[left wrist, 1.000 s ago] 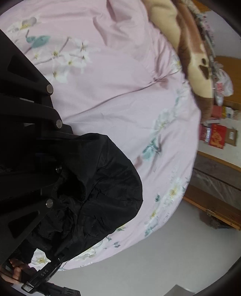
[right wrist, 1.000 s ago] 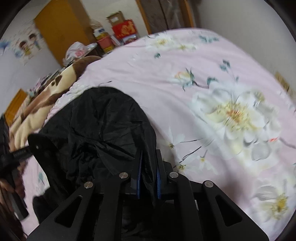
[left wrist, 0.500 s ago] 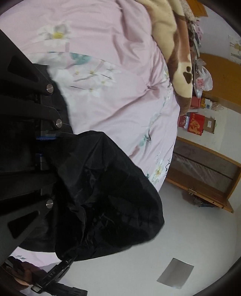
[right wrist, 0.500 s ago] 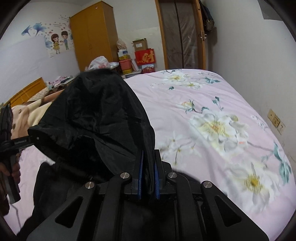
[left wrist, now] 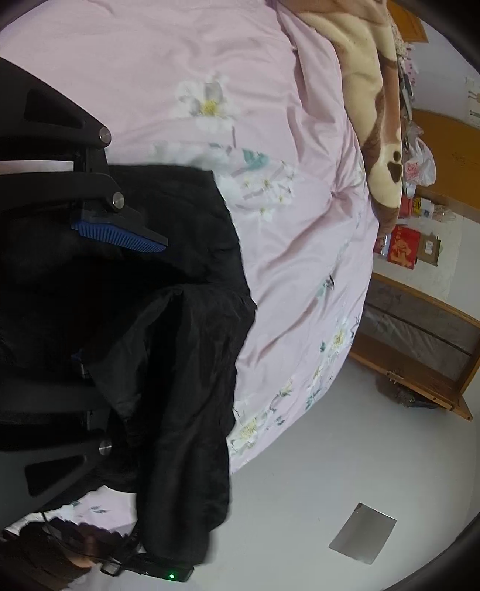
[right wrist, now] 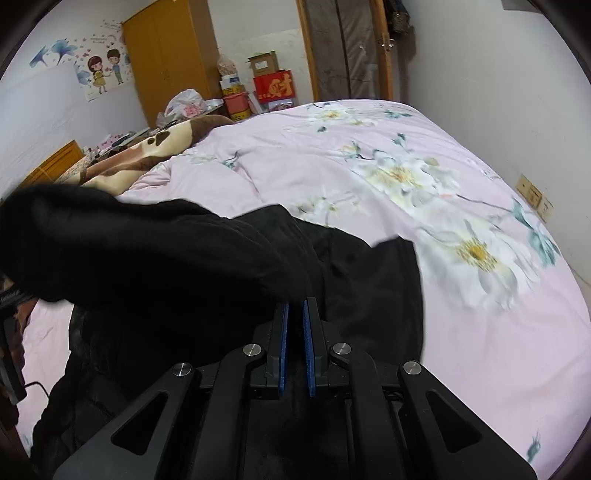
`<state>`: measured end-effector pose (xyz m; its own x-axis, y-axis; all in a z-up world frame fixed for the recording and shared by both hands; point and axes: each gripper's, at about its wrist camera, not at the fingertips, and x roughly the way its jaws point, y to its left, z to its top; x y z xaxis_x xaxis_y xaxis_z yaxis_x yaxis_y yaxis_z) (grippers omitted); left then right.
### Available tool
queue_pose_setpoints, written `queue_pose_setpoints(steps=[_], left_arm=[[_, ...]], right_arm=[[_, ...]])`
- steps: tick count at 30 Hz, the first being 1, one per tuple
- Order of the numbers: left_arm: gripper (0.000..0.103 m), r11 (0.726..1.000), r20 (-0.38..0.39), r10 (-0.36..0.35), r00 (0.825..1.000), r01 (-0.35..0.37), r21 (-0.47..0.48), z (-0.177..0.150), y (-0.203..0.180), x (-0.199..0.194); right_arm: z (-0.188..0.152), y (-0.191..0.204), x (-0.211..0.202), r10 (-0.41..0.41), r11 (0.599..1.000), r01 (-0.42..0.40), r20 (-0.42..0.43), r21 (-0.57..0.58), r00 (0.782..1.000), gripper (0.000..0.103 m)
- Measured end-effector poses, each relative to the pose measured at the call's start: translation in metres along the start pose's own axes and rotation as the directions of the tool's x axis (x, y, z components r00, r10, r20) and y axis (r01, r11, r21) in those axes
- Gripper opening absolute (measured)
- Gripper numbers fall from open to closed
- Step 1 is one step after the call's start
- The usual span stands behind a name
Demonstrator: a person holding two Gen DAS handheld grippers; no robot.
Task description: Fold large clothes
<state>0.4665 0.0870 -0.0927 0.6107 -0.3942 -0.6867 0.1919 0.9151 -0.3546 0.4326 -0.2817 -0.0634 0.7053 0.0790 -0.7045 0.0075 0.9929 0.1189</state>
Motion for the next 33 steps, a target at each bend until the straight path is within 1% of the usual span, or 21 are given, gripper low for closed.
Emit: queue_pose_setpoints(steps=[2, 4, 7, 10, 12, 13, 14, 15, 16, 18, 20, 21, 24, 25, 26, 27, 28, 29, 31, 32, 33], left_arm=[[0.047, 1.0, -0.009, -0.005, 1.0, 0.005, 0.018, -0.01, 0.001, -0.005], [0.049, 1.0, -0.034, -0.015, 0.999, 0.015, 0.009, -0.017, 0.003, -0.005], [0.049, 0.999, -0.06, -0.032, 0.998, 0.032, 0.005, -0.024, 0.01, -0.009], [0.055, 1.0, -0.071, -0.026, 0.997, 0.026, 0.001, -0.027, 0.013, -0.014], [0.061, 0.999, -0.098, -0.033, 0.995, 0.033, -0.004, -0.026, 0.019, -0.013], [0.065, 1.0, -0.112, -0.018, 0.994, 0.018, 0.002, -0.026, 0.022, -0.013], [0.073, 1.0, -0.115, 0.023, 0.993, -0.02, 0.023, -0.025, 0.02, -0.013], [0.074, 0.995, -0.122, 0.078, 0.99, -0.068, 0.078, -0.025, 0.015, -0.012], [0.074, 0.979, -0.128, 0.11, 0.986, -0.086, 0.183, -0.025, 0.003, -0.011], [0.074, 0.96, -0.136, 0.109, 0.985, -0.069, 0.272, -0.025, -0.013, -0.012], [0.074, 0.961, -0.135, 0.041, 0.99, -0.002, 0.277, -0.023, -0.021, -0.02], [0.074, 0.961, -0.144, 0.03, 0.989, 0.011, 0.275, -0.022, -0.021, -0.022], [0.074, 0.936, -0.173, 0.087, 0.981, -0.021, 0.351, -0.024, -0.018, -0.025], [0.074, 0.921, -0.177, 0.106, 0.978, -0.03, 0.388, -0.025, -0.018, -0.029], [0.074, 0.905, -0.164, 0.133, 0.977, -0.052, 0.422, -0.026, -0.019, -0.031], [0.075, 0.878, -0.144, 0.179, 0.973, -0.092, 0.47, -0.028, -0.024, -0.032], [0.075, 0.84, -0.122, 0.22, 0.968, -0.124, 0.529, -0.031, -0.031, -0.033], [0.077, 0.81, -0.113, 0.226, 0.967, -0.123, 0.573, -0.033, -0.038, -0.034], [0.078, 0.745, -0.076, 0.275, 0.959, -0.162, 0.648, -0.04, -0.05, -0.033], [0.079, 0.743, -0.085, 0.237, 0.968, -0.124, 0.657, -0.043, -0.054, -0.036], [0.082, 0.764, -0.112, 0.193, 0.975, -0.078, 0.64, -0.043, -0.054, -0.038]], right_arm=[[-0.003, -0.008, -0.005, -0.007, 1.0, 0.008, -0.006, 0.028, 1.0, 0.008], [-0.006, -0.011, -0.011, -0.007, 0.999, 0.007, -0.007, 0.044, 1.0, 0.008], [-0.014, -0.012, -0.025, 0.001, 0.999, -0.001, 0.0, 0.046, 1.0, 0.008], [-0.015, -0.011, -0.035, 0.019, 0.999, -0.02, 0.005, 0.046, 1.0, 0.008], [-0.016, -0.008, -0.042, 0.013, 0.999, -0.014, 0.013, 0.044, 1.0, 0.008], [-0.016, -0.005, -0.045, 0.011, 0.999, -0.012, 0.019, 0.039, 1.0, 0.008], [-0.015, -0.002, -0.05, 0.011, 0.999, -0.012, 0.03, 0.035, 0.999, 0.008], [-0.015, 0.001, -0.053, 0.005, 0.999, -0.007, 0.038, 0.035, 0.999, 0.008], [-0.014, 0.004, -0.056, 0.004, 1.0, -0.006, 0.045, 0.029, 0.999, 0.008], [-0.014, 0.011, -0.061, 0.017, 1.0, -0.018, 0.055, 0.015, 0.998, 0.008], [-0.014, 0.014, -0.063, 0.029, 0.999, -0.03, 0.053, 0.015, 0.998, 0.008], [-0.014, 0.016, -0.064, 0.035, 0.999, -0.036, 0.052, 0.019, 0.998, 0.008], [-0.015, 0.02, -0.066, 0.046, 0.999, -0.047, 0.049, 0.018, 0.998, 0.009], [-0.015, 0.022, -0.067, 0.055, 0.998, -0.056, 0.05, 0.016, 0.997, 0.01], [-0.016, 0.024, -0.068, 0.061, 0.998, -0.062, 0.052, 0.011, 0.997, 0.01], [-0.016, 0.026, -0.068, 0.062, 0.998, -0.063, 0.053, 0.008, 0.997, 0.012], [-0.017, 0.027, -0.068, 0.062, 0.998, -0.063, 0.053, 0.008, 0.997, 0.012], [-0.017, 0.029, -0.067, 0.065, 0.998, -0.066, 0.049, 0.005, 0.997, 0.012], [-0.019, 0.033, -0.065, 0.07, 0.998, -0.07, 0.043, 0.004, 0.997, 0.013], [-0.02, 0.034, -0.065, 0.075, 0.997, -0.075, 0.04, 0.008, 0.996, 0.013], [-0.02, 0.035, -0.064, 0.081, 0.997, -0.082, 0.035, 0.011, 0.996, 0.013]])
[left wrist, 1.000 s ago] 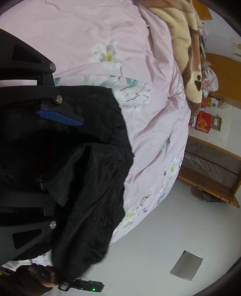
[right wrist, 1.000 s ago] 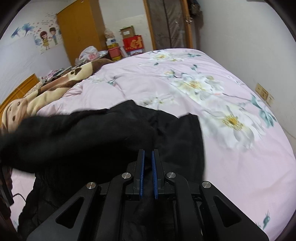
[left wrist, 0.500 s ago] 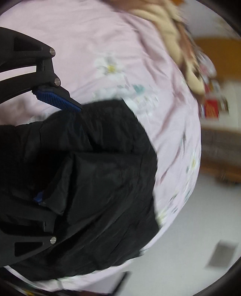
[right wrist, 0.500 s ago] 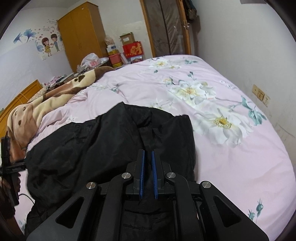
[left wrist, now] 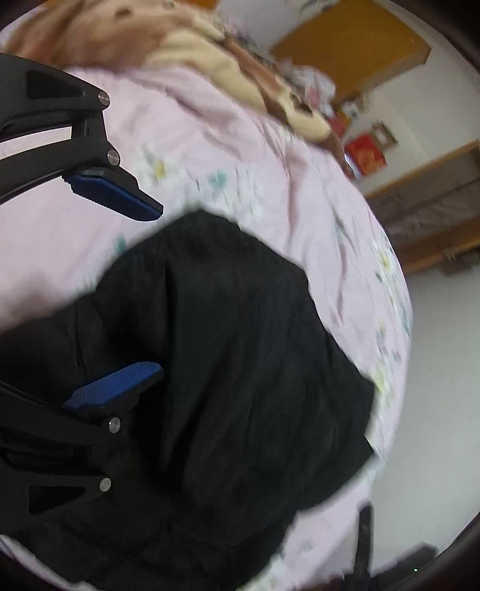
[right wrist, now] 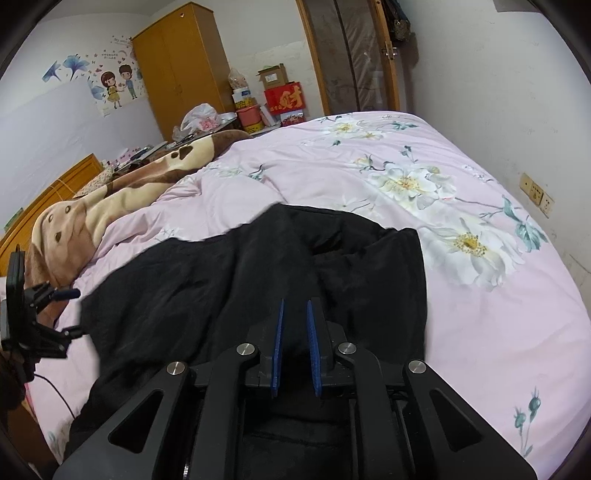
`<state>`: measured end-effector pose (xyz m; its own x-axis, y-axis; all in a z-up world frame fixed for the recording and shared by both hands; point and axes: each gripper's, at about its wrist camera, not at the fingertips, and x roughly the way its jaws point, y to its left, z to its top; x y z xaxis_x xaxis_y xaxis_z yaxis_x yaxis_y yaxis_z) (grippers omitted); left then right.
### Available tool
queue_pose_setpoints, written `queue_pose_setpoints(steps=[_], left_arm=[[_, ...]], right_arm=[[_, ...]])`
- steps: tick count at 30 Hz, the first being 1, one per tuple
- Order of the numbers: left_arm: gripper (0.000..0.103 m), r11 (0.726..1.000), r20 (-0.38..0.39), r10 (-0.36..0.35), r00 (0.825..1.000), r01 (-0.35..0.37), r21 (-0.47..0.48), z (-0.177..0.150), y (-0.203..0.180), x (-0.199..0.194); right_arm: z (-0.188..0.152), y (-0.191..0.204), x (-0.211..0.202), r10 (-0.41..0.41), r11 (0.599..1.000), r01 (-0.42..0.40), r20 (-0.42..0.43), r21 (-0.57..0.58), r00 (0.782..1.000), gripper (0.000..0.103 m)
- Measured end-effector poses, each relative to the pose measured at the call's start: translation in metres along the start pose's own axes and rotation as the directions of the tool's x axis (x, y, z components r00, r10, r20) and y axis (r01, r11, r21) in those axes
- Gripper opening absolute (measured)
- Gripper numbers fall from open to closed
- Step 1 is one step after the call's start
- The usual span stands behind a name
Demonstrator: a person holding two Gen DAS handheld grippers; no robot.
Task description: Fold large clothes
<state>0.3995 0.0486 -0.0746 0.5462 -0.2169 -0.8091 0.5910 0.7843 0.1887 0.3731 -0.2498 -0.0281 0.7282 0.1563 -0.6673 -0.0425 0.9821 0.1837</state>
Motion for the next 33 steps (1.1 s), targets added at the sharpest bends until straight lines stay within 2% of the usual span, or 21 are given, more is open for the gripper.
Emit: queue_pose_setpoints(steps=[1, 2, 6, 9, 10, 12, 14, 16, 19, 22, 25, 27, 29, 31, 33], left_arm=[[0.09, 0.995, 0.015, -0.093, 0.996, 0.093, -0.047, 0.0, 0.001, -0.004], [0.095, 0.988, 0.042, -0.135, 0.99, 0.138, -0.071, 0.0, 0.001, -0.008], [0.095, 0.967, 0.072, -0.205, 0.976, 0.213, -0.137, -0.003, 0.006, -0.017], [0.095, 0.94, 0.14, -0.191, 0.972, 0.222, -0.258, 0.003, 0.024, -0.028], [0.095, 0.924, 0.159, -0.172, 0.972, 0.215, -0.317, 0.011, 0.03, -0.027], [0.095, 0.909, 0.186, -0.155, 0.97, 0.214, -0.357, 0.024, 0.028, -0.024], [0.095, 0.889, 0.174, -0.135, 0.975, 0.197, -0.414, 0.035, 0.022, -0.011], [0.095, 0.86, 0.131, -0.126, 0.983, 0.175, -0.479, 0.047, 0.014, 0.011], [0.095, 0.841, 0.099, -0.108, 0.989, 0.144, -0.522, 0.051, -0.004, 0.036], [0.094, 0.838, 0.019, -0.071, 0.997, 0.07, -0.541, 0.046, -0.018, 0.062], [0.094, 0.861, -0.022, -0.03, 0.999, 0.014, -0.509, 0.037, -0.026, 0.082], [0.094, 0.852, -0.017, -0.045, 0.999, 0.03, -0.522, 0.031, -0.023, 0.089], [0.095, 0.841, -0.01, -0.055, 0.998, 0.041, -0.539, 0.025, -0.021, 0.098], [0.095, 0.848, -0.011, -0.043, 0.999, 0.031, -0.53, 0.021, -0.022, 0.106], [0.095, 0.861, -0.021, -0.022, 1.0, 0.009, -0.508, 0.016, -0.028, 0.112]], right_arm=[[-0.001, 0.002, 0.001, 0.003, 1.0, -0.003, -0.004, 0.0, 1.0, 0.013], [-0.001, 0.002, 0.001, 0.002, 1.0, -0.002, -0.005, -0.001, 1.0, 0.013], [-0.002, 0.008, 0.001, 0.009, 1.0, -0.009, -0.015, -0.022, 1.0, 0.016], [0.003, 0.016, 0.004, 0.009, 0.999, -0.009, -0.007, -0.051, 1.0, 0.02], [0.004, 0.023, 0.007, -0.001, 0.998, 0.0, -0.004, -0.069, 1.0, 0.024], [0.006, 0.038, 0.011, 0.012, 0.993, -0.012, 0.003, -0.119, 1.0, 0.033], [0.007, 0.055, 0.021, 0.032, 0.987, -0.032, -0.003, -0.156, 0.999, 0.043], [0.007, 0.067, 0.032, 0.006, 0.983, -0.005, 0.003, -0.184, 1.0, 0.045], [0.004, 0.08, 0.051, 0.001, 0.977, -0.003, -0.01, -0.215, 1.0, 0.045], [-0.004, 0.08, 0.079, -0.013, 0.981, 0.001, -0.063, -0.192, 0.998, 0.045], [-0.019, 0.07, 0.104, -0.065, 0.981, 0.041, -0.121, -0.189, 0.991, 0.045], [-0.029, 0.062, 0.114, -0.081, 0.981, 0.052, -0.148, -0.186, 0.986, 0.045], [-0.036, 0.051, 0.119, -0.053, 0.988, 0.03, -0.157, -0.149, 0.986, 0.044], [-0.042, 0.047, 0.122, -0.046, 0.989, 0.024, -0.155, -0.143, 0.987, 0.044], [-0.048, 0.051, 0.127, -0.075, 0.982, 0.046, -0.155, -0.182, 0.985, 0.044]])
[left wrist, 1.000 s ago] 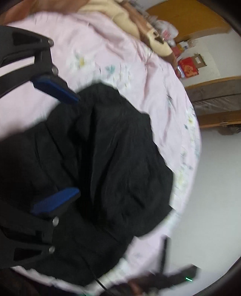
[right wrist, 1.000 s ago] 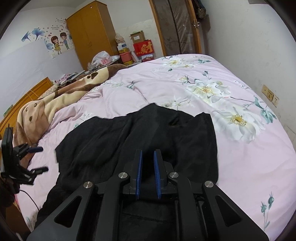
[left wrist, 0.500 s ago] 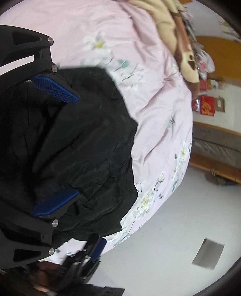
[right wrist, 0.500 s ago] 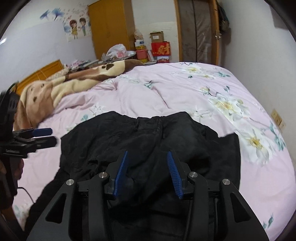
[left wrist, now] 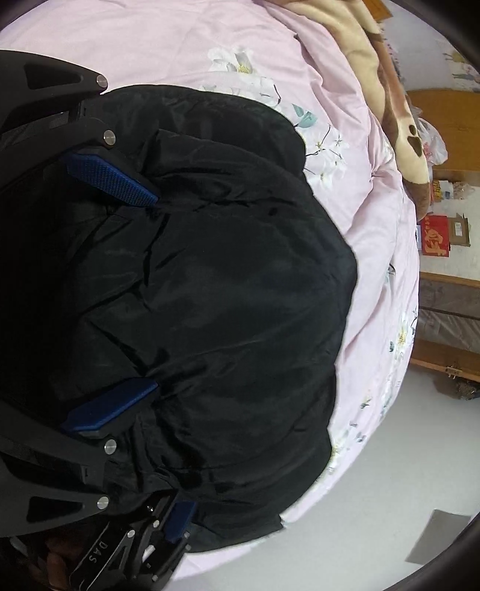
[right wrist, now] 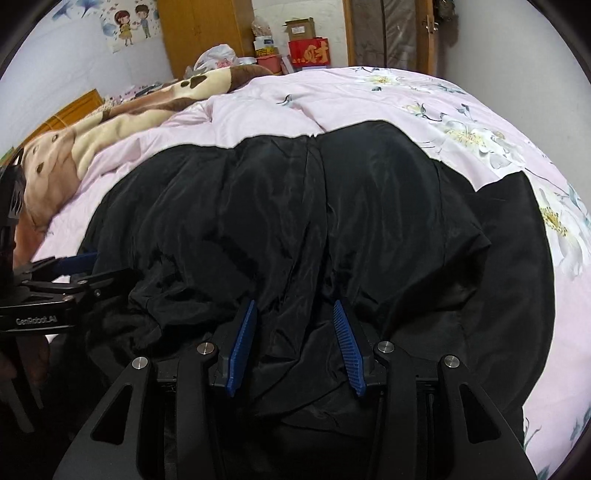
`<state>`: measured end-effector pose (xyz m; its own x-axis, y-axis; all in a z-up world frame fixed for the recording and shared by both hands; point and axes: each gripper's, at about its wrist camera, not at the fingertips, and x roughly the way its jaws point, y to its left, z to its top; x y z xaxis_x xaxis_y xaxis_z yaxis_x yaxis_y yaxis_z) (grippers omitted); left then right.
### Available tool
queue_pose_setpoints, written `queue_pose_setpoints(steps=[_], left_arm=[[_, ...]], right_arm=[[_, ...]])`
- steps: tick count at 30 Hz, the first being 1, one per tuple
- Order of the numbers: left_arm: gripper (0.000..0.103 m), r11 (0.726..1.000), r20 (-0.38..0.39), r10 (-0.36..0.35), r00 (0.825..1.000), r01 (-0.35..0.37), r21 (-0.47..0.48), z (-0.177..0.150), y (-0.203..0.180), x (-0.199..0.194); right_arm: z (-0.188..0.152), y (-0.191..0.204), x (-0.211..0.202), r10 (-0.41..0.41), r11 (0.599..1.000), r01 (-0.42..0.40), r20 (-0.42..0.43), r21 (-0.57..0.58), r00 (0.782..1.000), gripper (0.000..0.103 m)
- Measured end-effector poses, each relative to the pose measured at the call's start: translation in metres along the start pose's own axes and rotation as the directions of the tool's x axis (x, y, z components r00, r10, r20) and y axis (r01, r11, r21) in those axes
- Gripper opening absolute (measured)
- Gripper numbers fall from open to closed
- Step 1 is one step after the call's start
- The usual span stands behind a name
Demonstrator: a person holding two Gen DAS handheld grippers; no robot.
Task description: Fold large clothes
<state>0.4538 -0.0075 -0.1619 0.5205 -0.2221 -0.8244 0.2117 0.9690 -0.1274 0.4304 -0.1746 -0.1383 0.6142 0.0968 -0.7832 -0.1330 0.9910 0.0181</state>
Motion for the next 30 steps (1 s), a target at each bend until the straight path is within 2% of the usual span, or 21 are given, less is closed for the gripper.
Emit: queue_pose_setpoints(steps=[2, 7, 11, 13, 16, 20, 23, 26, 30], left_arm=[[0.095, 1.0, 0.014, 0.021, 1.0, -0.021, 0.016, -0.007, -0.002, 0.005], [0.096, 0.999, 0.011, 0.038, 0.999, -0.038, -0.006, -0.012, -0.004, 0.016], [0.096, 0.997, -0.01, 0.042, 0.999, -0.043, -0.064, -0.007, -0.005, 0.0], [0.096, 0.995, 0.017, 0.035, 0.999, -0.033, -0.092, -0.006, -0.003, -0.014], [0.096, 0.994, 0.017, 0.039, 0.999, -0.037, -0.101, -0.01, -0.003, -0.025], [0.097, 0.993, -0.031, 0.072, 0.997, -0.074, -0.094, -0.017, -0.003, -0.007], [0.098, 0.992, -0.02, 0.101, 0.995, -0.102, -0.08, -0.018, -0.008, 0.002], [0.101, 0.988, -0.005, 0.136, 0.991, -0.136, -0.07, -0.023, -0.015, 0.008], [0.102, 0.988, -0.003, 0.135, 0.991, -0.135, -0.077, -0.025, -0.017, 0.01]], right_arm=[[-0.004, 0.006, 0.008, -0.034, 0.999, 0.033, -0.012, -0.034, 0.999, 0.044], [-0.007, 0.006, 0.02, -0.047, 0.999, 0.046, -0.033, -0.024, 0.998, 0.044], [0.0, 0.007, 0.012, -0.056, 0.998, 0.056, -0.055, -0.003, 0.997, 0.044], [0.006, 0.011, -0.007, -0.054, 0.998, 0.054, -0.005, 0.028, 0.999, 0.045], [0.002, 0.018, -0.026, 0.002, 0.999, -0.005, 0.057, 0.041, 0.998, 0.045], [-0.005, 0.016, -0.005, 0.018, 1.0, -0.018, -0.001, 0.02, 1.0, 0.045], [-0.003, 0.009, 0.013, 0.018, 0.999, -0.017, -0.041, 0.029, 0.999, 0.045], [-0.004, 0.016, 0.022, -0.039, 0.999, 0.038, -0.041, -0.017, 0.998, 0.045], [-0.006, 0.021, 0.022, -0.037, 0.999, 0.036, -0.04, -0.006, 0.999, 0.045]])
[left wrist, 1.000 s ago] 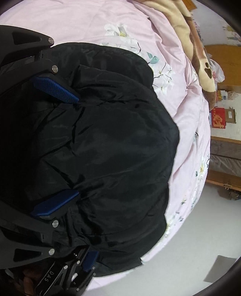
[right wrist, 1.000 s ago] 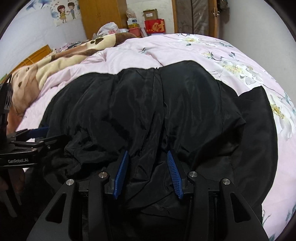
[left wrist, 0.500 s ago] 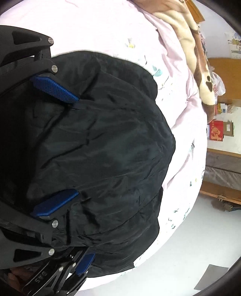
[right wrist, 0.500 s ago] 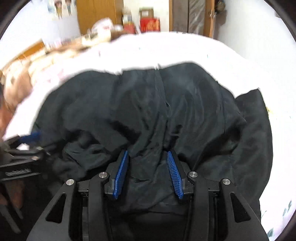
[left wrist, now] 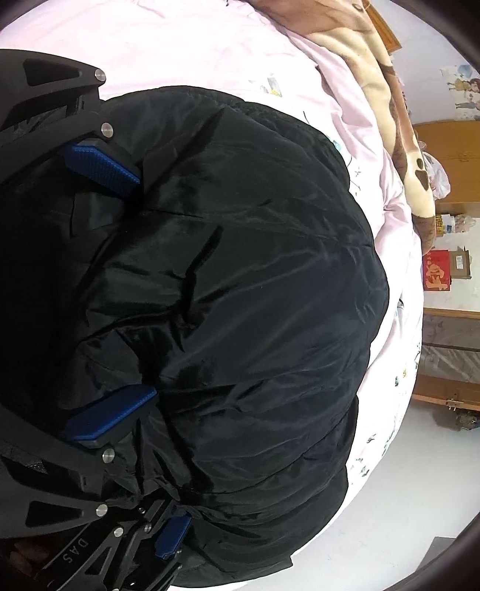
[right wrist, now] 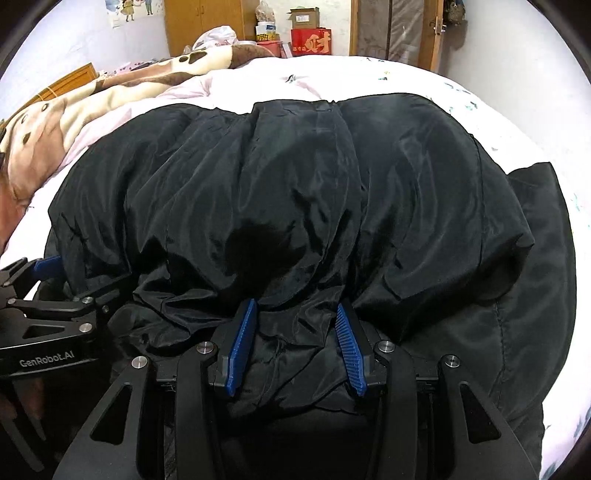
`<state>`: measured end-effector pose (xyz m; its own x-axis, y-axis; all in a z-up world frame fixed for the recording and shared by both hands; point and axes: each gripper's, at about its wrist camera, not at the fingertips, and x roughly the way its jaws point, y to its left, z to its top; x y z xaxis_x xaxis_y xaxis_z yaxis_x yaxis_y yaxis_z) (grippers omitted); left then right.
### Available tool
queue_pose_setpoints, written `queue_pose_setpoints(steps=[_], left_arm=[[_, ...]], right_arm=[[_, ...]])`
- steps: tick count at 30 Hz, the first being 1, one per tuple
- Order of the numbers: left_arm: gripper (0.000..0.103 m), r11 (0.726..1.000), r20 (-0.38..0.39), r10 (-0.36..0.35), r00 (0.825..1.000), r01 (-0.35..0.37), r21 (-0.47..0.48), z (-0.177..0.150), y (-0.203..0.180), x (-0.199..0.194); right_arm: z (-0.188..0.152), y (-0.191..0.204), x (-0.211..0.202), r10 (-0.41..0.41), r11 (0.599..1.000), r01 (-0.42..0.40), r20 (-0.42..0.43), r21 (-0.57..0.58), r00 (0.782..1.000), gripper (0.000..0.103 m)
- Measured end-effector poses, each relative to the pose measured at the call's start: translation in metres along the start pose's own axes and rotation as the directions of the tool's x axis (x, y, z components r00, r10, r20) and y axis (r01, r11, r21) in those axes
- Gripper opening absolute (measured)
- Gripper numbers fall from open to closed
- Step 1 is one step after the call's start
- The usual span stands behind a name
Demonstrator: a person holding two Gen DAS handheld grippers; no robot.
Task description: Fold large clothes
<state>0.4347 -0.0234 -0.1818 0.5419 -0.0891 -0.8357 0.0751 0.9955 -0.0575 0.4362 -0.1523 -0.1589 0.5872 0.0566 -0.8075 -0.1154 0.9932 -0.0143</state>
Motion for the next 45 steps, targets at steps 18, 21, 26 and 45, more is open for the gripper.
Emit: queue_pose_setpoints(steps=[18, 21, 26, 45], left_arm=[[0.1, 0.999, 0.041, 0.022, 0.999, -0.02, -0.036, -0.001, 0.027, -0.11], [0.1, 0.999, 0.063, 0.008, 0.998, -0.005, -0.043, -0.018, 0.033, -0.142], [0.1, 0.999, 0.076, 0.004, 0.997, 0.0, -0.047, -0.052, 0.054, -0.183], [0.1, 0.983, -0.042, -0.007, 0.999, -0.001, -0.183, -0.189, 0.136, -0.223]], right_arm=[[-0.013, -0.009, -0.124, 0.041, 0.984, -0.059, 0.105, 0.169, 0.994, 0.056], [-0.028, -0.006, -0.155, 0.043, 0.981, -0.066, 0.131, 0.18, 0.99, 0.056], [-0.052, -0.008, -0.196, 0.024, 0.979, -0.056, 0.166, 0.195, 0.986, 0.057], [-0.181, -0.051, -0.252, -0.128, 0.95, 0.102, 0.072, 0.296, 0.989, 0.065]])
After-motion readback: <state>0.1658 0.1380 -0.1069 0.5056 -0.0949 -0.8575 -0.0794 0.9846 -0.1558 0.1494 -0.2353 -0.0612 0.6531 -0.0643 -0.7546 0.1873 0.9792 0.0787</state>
